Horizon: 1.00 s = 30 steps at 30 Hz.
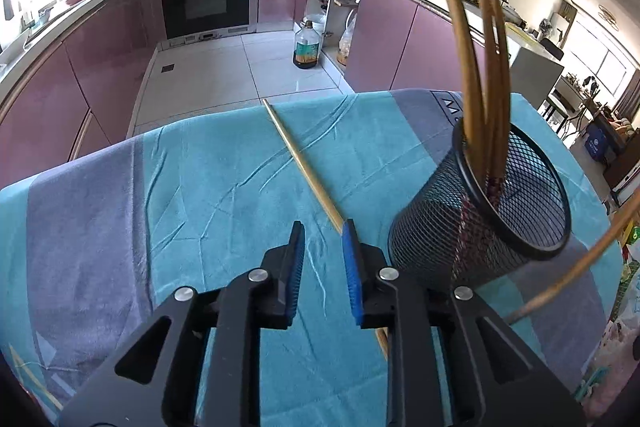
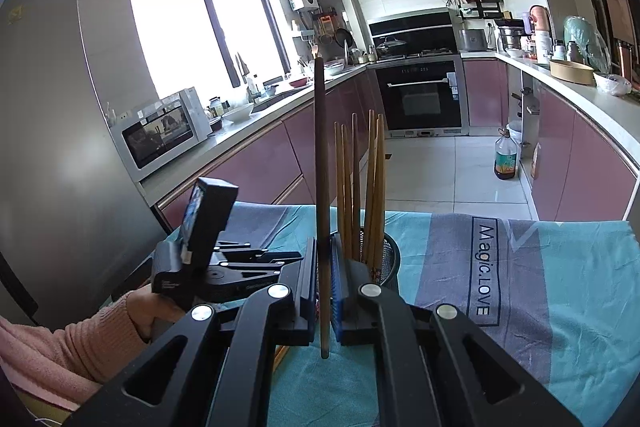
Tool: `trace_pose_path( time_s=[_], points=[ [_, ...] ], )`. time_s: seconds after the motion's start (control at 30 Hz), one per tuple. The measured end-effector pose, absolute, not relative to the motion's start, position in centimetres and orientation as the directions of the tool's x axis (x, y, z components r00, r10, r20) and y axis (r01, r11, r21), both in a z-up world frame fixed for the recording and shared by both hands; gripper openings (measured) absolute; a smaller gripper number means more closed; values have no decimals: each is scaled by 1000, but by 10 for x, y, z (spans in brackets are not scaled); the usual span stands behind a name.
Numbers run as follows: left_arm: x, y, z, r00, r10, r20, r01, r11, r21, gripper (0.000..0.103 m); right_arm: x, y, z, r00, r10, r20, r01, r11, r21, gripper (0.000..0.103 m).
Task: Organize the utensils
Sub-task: 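Hold the chopstick upright above the mesh cup with the right gripper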
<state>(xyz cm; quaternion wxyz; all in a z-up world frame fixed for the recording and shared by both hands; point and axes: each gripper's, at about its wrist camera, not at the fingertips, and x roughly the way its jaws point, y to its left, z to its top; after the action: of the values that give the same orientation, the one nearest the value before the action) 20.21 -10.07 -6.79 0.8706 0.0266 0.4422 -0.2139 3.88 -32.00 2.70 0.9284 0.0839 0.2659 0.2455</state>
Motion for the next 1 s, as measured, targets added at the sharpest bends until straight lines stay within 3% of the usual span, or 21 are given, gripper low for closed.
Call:
trace_pose_path(
  time_s=[0.37, 0.57, 0.77, 1.0],
  points=[
    [269, -118, -97, 465, -295, -835, 349, 928, -133, 31, 47, -326, 14, 722, 505, -473, -401, 863, 308, 5],
    [270, -131, -98, 489, -260, -832, 363, 929, -77, 16, 49, -327, 10, 717, 509, -477, -402, 860, 314, 5],
    [255, -121, -96, 493, -277, -825, 335, 935, -113, 7, 50, -325, 10, 712, 513, -480, -405, 858, 316, 5],
    [236, -96, -73, 519, -343, -783, 324, 926, -191, 7, 49, -325, 8, 711, 513, -481, -403, 858, 318, 5]
  ],
)
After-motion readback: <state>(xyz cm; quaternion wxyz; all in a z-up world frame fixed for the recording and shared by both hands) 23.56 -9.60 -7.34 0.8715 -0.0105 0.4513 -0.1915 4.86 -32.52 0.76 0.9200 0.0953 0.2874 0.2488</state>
